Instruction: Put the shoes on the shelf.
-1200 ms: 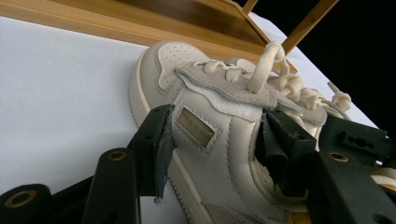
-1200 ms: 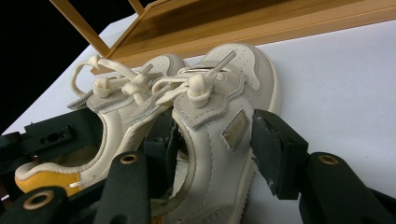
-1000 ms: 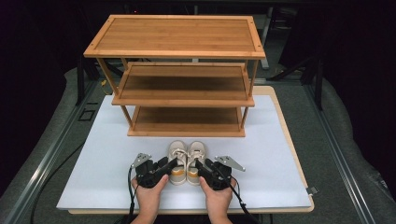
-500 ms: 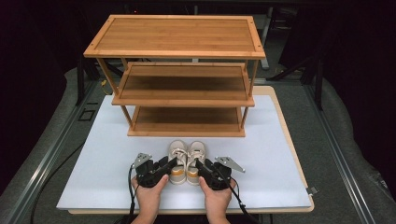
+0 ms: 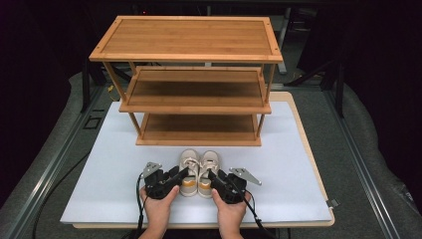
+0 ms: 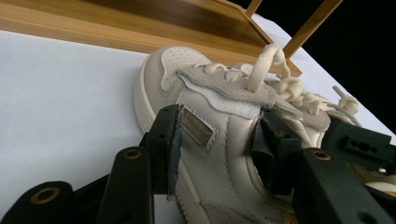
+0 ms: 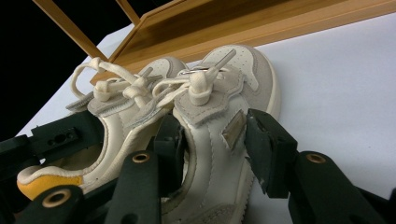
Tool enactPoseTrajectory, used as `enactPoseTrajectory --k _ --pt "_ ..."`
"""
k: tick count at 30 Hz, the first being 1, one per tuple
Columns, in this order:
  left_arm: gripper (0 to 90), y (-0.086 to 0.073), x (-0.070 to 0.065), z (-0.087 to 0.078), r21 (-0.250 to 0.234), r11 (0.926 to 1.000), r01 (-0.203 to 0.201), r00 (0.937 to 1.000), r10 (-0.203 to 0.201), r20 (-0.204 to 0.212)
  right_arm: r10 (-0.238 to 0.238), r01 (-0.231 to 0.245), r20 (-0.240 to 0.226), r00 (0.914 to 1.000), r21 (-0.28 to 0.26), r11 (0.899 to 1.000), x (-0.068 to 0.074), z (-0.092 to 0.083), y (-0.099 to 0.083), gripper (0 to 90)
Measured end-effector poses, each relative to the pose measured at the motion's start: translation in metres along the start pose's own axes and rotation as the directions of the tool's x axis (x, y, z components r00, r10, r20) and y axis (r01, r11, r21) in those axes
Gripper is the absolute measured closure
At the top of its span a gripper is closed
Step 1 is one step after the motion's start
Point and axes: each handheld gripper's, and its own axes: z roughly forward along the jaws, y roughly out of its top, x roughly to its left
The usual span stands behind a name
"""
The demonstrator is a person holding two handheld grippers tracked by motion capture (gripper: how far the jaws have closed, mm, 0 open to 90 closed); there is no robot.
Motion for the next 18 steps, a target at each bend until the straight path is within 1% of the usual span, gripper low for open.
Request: enactPoseTrajectory --k 2,3,4,5,6,8,9,10,11,12,13,15,17,18 --pt "55.3 0.001 0.000 -0.001 -0.002 1.0000 -0.001 1.0000 0.001 0.003 0.005 -0.005 -0.003 1.0000 -0.003 1.000 0.000 -0.001 0.001 58.3" --pt "55.4 0.002 -0.001 -0.001 -0.003 1.0000 -0.001 1.0000 0.001 0.003 0.008 -0.009 -0.017 0.9998 -0.019 1.000 0.000 0.000 0.001 58.3" --pt "55.3 0.002 -0.001 -0.001 -0.006 1.0000 -0.002 1.0000 0.002 0.002 0.004 -0.004 -0.015 0.9999 0.005 1.000 0.000 -0.002 0.002 58.3" --pt "55.4 0.003 -0.001 -0.001 -0.007 1.0000 -0.004 1.0000 0.005 0.003 0.005 -0.005 -0.016 0.9999 -0.008 1.000 0.001 -0.002 0.002 58.3" --pt "55.4 0.003 -0.002 -0.001 -0.006 1.0000 -0.006 1.0000 0.006 0.004 -0.001 0.001 -0.014 0.9999 0.003 1.000 0.001 -0.003 0.003 58.3" --pt "55.5 0.004 -0.002 -0.002 -0.008 1.0000 -0.005 1.0000 0.005 0.007 -0.001 0.001 -0.016 0.9999 -0.007 1.000 0.002 -0.003 0.004 58.3" --pt "55.6 0.005 -0.002 -0.002 -0.009 0.9999 -0.006 1.0000 0.006 0.007 -0.001 0.001 -0.015 0.9999 -0.002 1.000 0.002 -0.004 0.005 58.3" --pt "55.6 0.006 -0.003 -0.002 -0.013 0.9999 -0.003 1.0000 0.003 0.008 0.001 -0.001 -0.018 0.9998 -0.017 1.000 0.002 -0.004 0.005 58.3" --pt "55.6 0.007 -0.003 -0.003 -0.011 0.9999 -0.007 0.9999 0.007 0.008 0.001 -0.001 -0.003 1.0000 -0.020 1.000 0.003 -0.004 0.005 58.3" --pt "55.6 0.007 -0.003 -0.003 -0.010 0.9999 -0.010 0.9999 0.010 0.007 0.003 -0.004 -0.014 0.9999 -0.024 1.000 0.003 -0.003 0.006 58.3" --pt "55.6 0.008 -0.004 -0.004 -0.014 0.9999 -0.008 0.9999 0.008 0.007 0.002 -0.002 -0.026 0.9997 -0.005 1.000 0.003 -0.005 0.007 58.3" --pt "55.6 0.010 -0.004 -0.005 -0.015 0.9998 -0.012 0.9999 0.012 0.008 0.003 -0.003 -0.010 0.9999 -0.024 1.000 0.005 -0.005 0.008 58.3" --pt "55.6 0.012 -0.005 -0.006 -0.018 0.9998 -0.008 0.9999 0.009 0.011 -0.002 0.002 -0.035 0.9994 -0.010 1.000 0.005 -0.007 0.010 58.3" --pt "55.6 0.012 -0.005 -0.006 -0.017 0.9998 -0.010 0.9999 0.010 0.011 -0.001 0.001 -0.019 0.9998 -0.015 1.000 0.006 -0.007 0.010 58.3"
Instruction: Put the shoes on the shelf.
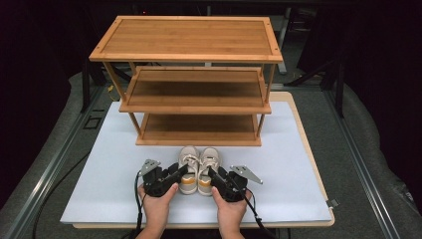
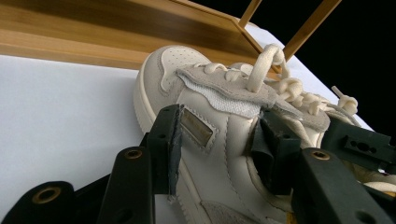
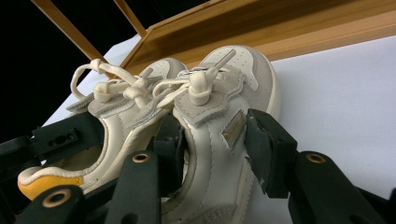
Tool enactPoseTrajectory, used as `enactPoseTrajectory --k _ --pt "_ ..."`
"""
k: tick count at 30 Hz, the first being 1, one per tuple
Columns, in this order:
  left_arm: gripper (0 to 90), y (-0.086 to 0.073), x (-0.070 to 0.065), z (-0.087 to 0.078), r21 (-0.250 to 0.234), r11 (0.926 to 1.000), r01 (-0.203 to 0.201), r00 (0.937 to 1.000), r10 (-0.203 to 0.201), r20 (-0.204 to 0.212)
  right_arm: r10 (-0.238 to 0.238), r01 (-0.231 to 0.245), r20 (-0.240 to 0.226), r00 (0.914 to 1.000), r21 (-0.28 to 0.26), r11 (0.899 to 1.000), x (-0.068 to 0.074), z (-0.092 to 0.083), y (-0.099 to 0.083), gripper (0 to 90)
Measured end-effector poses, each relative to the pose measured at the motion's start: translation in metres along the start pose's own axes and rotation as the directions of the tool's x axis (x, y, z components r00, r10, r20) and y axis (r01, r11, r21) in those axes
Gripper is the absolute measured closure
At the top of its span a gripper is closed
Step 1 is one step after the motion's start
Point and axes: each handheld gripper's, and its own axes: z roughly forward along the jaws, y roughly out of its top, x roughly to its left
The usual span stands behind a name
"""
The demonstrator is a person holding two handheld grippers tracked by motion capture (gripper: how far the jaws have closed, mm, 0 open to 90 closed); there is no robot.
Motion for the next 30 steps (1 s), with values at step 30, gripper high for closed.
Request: enactPoseTrajectory --k 30 --pt "55.9 0.034 -0.012 -0.014 -0.020 0.9998 -0.004 0.9999 0.004 0.015 0.007 -0.008 -0.017 0.9998 -0.059 0.998 0.018 -0.010 0.030 58.4"
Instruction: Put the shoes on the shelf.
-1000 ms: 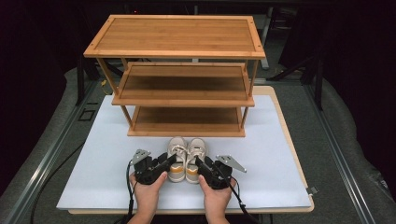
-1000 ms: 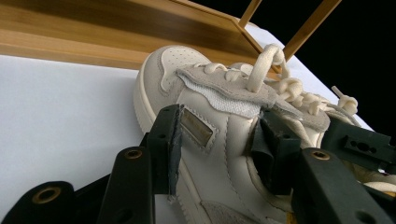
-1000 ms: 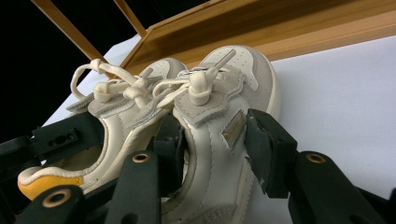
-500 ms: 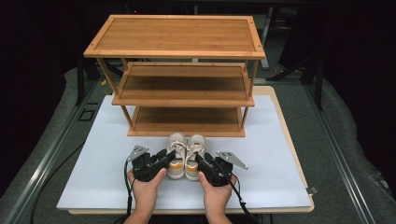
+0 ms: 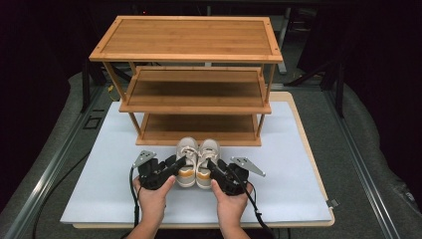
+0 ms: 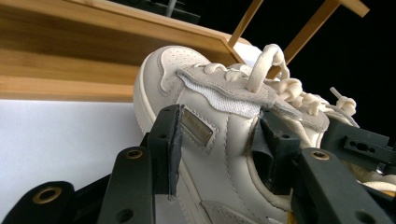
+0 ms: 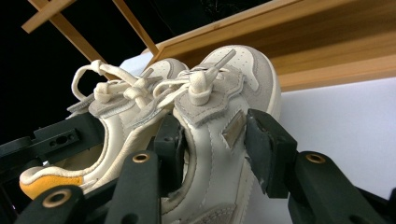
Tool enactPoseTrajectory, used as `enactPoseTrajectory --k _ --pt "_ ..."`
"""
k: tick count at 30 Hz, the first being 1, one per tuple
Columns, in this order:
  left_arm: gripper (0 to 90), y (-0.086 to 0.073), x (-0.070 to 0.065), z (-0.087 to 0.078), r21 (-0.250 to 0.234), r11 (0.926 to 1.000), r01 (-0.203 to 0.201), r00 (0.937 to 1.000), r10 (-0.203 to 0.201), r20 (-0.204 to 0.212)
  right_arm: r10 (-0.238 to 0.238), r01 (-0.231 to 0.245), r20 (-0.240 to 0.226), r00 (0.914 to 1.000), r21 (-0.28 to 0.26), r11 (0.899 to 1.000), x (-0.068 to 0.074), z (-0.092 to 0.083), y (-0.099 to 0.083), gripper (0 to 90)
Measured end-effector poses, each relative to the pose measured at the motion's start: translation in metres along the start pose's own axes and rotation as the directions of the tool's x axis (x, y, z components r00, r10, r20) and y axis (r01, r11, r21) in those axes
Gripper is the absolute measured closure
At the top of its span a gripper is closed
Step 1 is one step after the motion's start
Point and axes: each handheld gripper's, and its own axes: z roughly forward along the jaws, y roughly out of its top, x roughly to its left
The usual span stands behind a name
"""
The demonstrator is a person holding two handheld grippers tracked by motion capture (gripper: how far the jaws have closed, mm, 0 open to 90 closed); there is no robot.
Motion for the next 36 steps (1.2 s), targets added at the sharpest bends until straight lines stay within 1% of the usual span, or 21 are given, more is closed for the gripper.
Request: enactPoseTrajectory --k 1,2,3,4,5,6,7,10,11,12,14,15,16,18,21,23,24,31,33,36 --pt "55.9 0.001 0.000 0.000 -0.001 1.0000 0.006 1.0000 -0.006 0.003 0.001 -0.001 0.004 1.0000 0.018 1.000 0.000 -0.002 0.002 58.4" --pt "55.9 0.002 -0.001 0.000 -0.001 1.0000 0.004 1.0000 -0.004 0.004 0.003 -0.003 0.002 1.0000 0.016 1.000 0.001 -0.002 0.003 58.4" --pt "55.9 0.003 -0.002 0.000 0.001 1.0000 0.004 1.0000 -0.004 0.006 0.003 -0.004 0.027 0.9996 0.032 0.999 0.001 -0.004 0.005 58.4" --pt "55.9 0.005 -0.002 0.000 0.001 1.0000 0.001 1.0000 -0.001 0.007 0.006 -0.006 0.001 1.0000 0.015 1.000 0.001 -0.003 0.006 58.3" --pt "56.0 0.005 -0.003 0.000 0.001 1.0000 -0.001 1.0000 0.001 0.007 0.003 -0.003 0.018 0.9998 0.021 1.000 0.001 -0.005 0.007 58.4" --pt "56.0 0.006 -0.004 0.000 0.000 1.0000 -0.002 1.0000 0.002 0.008 0.002 -0.002 0.005 1.0000 0.019 1.000 0.000 -0.005 0.008 58.4" --pt "56.0 0.008 -0.006 0.000 0.001 1.0000 -0.003 1.0000 0.003 0.008 0.001 -0.001 0.001 1.0000 0.009 1.000 0.000 -0.005 0.009 58.4" --pt "56.0 0.010 -0.007 -0.001 0.005 1.0000 0.007 0.9999 -0.008 0.014 -0.003 0.003 0.006 1.0000 0.013 1.000 0.001 -0.007 0.014 58.4" --pt "56.1 0.012 -0.008 -0.001 0.003 1.0000 0.006 0.9999 -0.006 0.016 -0.002 0.002 0.005 1.0000 0.013 1.000 0.002 -0.008 0.015 58.4" --pt "56.1 0.013 -0.009 -0.002 0.001 1.0000 0.005 0.9999 -0.005 0.016 -0.005 0.005 0.016 0.9999 0.018 1.000 0.003 -0.010 0.017 58.4" --pt "56.1 0.016 -0.010 -0.004 -0.004 1.0000 0.000 0.9999 0.000 0.014 -0.013 0.013 0.003 0.9999 0.017 1.000 0.004 -0.010 0.020 58.4" --pt "56.1 0.016 -0.010 -0.004 -0.005 1.0000 -0.001 0.9999 0.001 0.014 -0.016 0.016 0.015 0.9998 0.015 1.000 0.006 -0.011 0.021 58.4" --pt "56.1 0.018 -0.011 -0.005 -0.007 1.0000 0.003 0.9999 -0.003 0.015 -0.014 0.014 0.002 0.9999 0.007 1.000 0.006 -0.010 0.022 58.4" --pt "56.1 0.021 -0.010 -0.006 -0.010 0.9999 0.004 0.9998 -0.003 0.019 -0.020 0.020 0.007 0.9998 0.014 1.000 0.008 -0.011 0.024 58.4" --pt "56.2 0.026 -0.009 -0.007 -0.014 0.9999 0.009 0.9997 -0.009 0.024 -0.013 0.013 -0.004 0.9999 0.004 1.000 0.011 -0.010 0.028 58.4" --pt "56.2 0.029 -0.010 -0.008 -0.019 0.9998 0.007 0.9997 -0.007 0.024 -0.013 0.013 -0.008 0.9999 0.000 1.000 0.012 -0.010 0.031 58.4" --pt "56.2 0.030 -0.010 -0.009 -0.020 0.9998 0.005 0.9997 -0.005 0.023 -0.022 0.022 -0.006 0.9997 0.019 1.000 0.013 -0.011 0.033 58.4" --pt "56.2 0.042 -0.016 -0.015 -0.034 0.9994 -0.011 0.9996 0.011 0.025 -0.037 0.037 -0.009 0.9993 0.003 0.999 0.020 -0.016 0.043 58.4" --pt "56.2 0.045 -0.018 -0.017 -0.036 0.9993 -0.010 0.9996 0.011 0.027 -0.041 0.041 -0.008 0.9991 0.005 0.999 0.022 -0.017 0.046 58.4" --pt "56.3 0.049 -0.020 -0.018 -0.040 0.9992 -0.010 0.9995 0.012 0.030 -0.038 0.037 -0.010 0.9992 -0.008 0.999 0.026 -0.020 0.051 58.5"
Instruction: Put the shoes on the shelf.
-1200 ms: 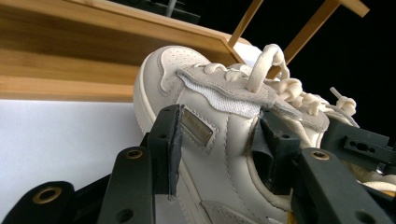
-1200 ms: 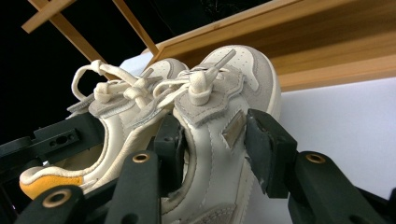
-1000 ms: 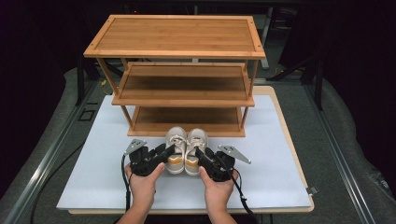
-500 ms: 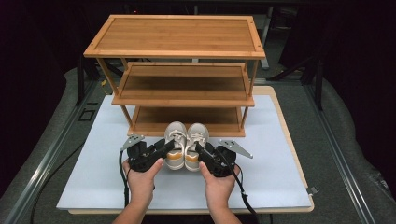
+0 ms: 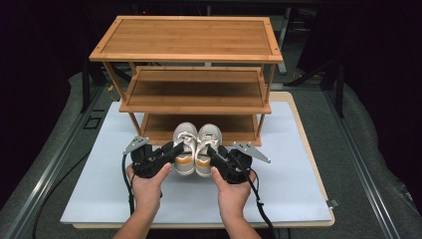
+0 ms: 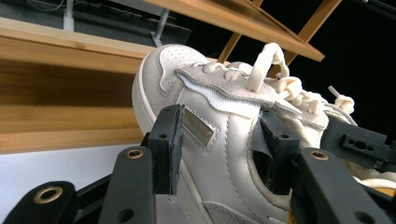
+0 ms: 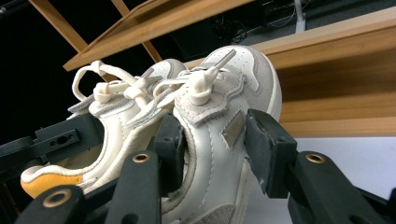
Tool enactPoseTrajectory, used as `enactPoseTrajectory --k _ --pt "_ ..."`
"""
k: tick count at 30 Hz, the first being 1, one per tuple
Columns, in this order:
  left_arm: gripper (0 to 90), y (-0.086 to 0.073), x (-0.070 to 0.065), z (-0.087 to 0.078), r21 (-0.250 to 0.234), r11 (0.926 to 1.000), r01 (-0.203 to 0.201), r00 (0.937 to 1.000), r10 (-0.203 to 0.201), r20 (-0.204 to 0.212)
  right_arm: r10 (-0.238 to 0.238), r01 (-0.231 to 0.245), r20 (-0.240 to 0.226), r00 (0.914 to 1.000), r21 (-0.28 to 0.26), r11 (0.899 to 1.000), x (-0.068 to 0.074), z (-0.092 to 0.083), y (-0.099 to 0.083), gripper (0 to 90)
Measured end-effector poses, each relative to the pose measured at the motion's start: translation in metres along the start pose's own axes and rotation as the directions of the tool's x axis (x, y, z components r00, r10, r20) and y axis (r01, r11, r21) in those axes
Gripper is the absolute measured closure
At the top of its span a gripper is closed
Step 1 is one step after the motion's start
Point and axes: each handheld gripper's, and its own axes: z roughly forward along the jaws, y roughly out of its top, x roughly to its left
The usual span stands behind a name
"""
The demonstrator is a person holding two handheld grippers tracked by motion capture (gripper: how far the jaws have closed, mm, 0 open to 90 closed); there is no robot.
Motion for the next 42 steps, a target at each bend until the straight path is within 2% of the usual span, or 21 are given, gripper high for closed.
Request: enactPoseTrajectory --k 4,14,20,24,26,27,28,29,34,40,42 --pt "56.3 0.007 -0.003 -0.003 0.001 1.0000 -0.002 1.0000 0.002 0.002 -0.016 0.016 0.008 0.9998 0.003 1.000 0.004 -0.003 0.006 58.4" --pt "56.3 0.020 -0.010 -0.010 -0.011 0.9997 -0.019 0.9998 0.019 0.001 -0.013 0.013 -0.003 0.9999 -0.017 1.000 0.012 -0.008 0.017 58.5" --pt "56.5 0.026 -0.012 -0.013 -0.019 0.9996 -0.020 0.9998 0.020 0.005 -0.031 0.031 0.002 0.9995 -0.021 0.999 0.017 -0.012 0.025 58.6" --pt "56.5 0.030 -0.013 -0.015 -0.018 0.9997 -0.016 0.9999 0.016 0.004 -0.026 0.026 -0.001 0.9997 -0.017 1.000 0.019 -0.012 0.028 58.6" --pt "56.4 0.032 -0.014 -0.015 -0.017 0.9996 -0.021 0.9998 0.021 0.001 -0.025 0.024 -0.005 0.9997 -0.040 0.999 0.020 -0.011 0.028 58.6" --pt "56.5 0.033 -0.015 -0.016 -0.016 0.9995 -0.026 0.9997 0.026 -0.001 -0.023 0.023 0.008 0.9997 -0.026 0.999 0.021 -0.012 0.029 58.6" --pt "56.4 0.035 -0.016 -0.016 -0.014 0.9995 -0.028 0.9996 0.028 0.000 -0.021 0.020 -0.006 0.9998 -0.041 0.999 0.021 -0.012 0.029 58.6" --pt "56.4 0.036 -0.017 -0.016 -0.013 0.9995 -0.029 0.9996 0.029 0.000 -0.020 0.021 0.003 0.9998 -0.030 0.999 0.021 -0.013 0.030 58.6" --pt "56.5 0.039 -0.020 -0.018 -0.020 0.9991 -0.037 0.9993 0.037 0.000 -0.018 0.018 -0.009 0.9998 -0.054 0.998 0.023 -0.015 0.034 58.6" --pt "56.5 0.044 -0.019 -0.017 -0.022 0.9990 -0.040 0.9992 0.040 0.003 -0.024 0.024 -0.005 0.9997 -0.055 0.998 0.025 -0.015 0.039 58.6" --pt "56.5 0.047 -0.019 -0.016 -0.025 0.9987 -0.044 0.9990 0.044 0.004 -0.035 0.036 0.015 0.9993 -0.039 0.999 0.026 -0.015 0.041 58.6"
